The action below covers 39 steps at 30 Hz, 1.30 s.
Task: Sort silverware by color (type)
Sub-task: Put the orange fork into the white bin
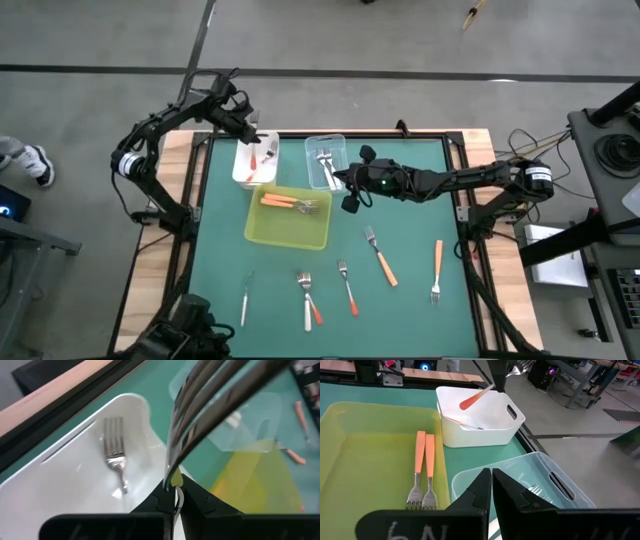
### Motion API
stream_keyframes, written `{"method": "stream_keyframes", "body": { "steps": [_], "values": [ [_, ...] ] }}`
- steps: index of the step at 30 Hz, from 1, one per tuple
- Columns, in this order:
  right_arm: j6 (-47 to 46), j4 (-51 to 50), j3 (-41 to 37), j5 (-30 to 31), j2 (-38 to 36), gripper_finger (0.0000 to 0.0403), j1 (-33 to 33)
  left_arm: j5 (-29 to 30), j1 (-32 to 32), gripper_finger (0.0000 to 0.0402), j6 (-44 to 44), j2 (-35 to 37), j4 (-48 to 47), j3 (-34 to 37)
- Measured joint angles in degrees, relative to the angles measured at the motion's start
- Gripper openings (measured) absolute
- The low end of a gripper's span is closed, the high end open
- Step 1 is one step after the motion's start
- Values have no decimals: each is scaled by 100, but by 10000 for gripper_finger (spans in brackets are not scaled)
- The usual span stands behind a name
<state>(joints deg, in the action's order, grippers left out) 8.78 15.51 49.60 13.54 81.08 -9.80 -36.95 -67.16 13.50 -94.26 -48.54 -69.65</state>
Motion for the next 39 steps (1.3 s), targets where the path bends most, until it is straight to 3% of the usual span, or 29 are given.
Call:
{"method": "stream_keyframes", "body": {
  "steps": [15,20,39],
  "values": [
    [-18,-26,-2,0,2,9,0,59,362,0,77,0,-173,4],
    [-18,-28,-20,0,2,9,0,552,347,0,56,-53,-262,4],
    [10,-31,-28,0,2,9,0,495,406,0,-169,-317,-219,4]
  ]
}}
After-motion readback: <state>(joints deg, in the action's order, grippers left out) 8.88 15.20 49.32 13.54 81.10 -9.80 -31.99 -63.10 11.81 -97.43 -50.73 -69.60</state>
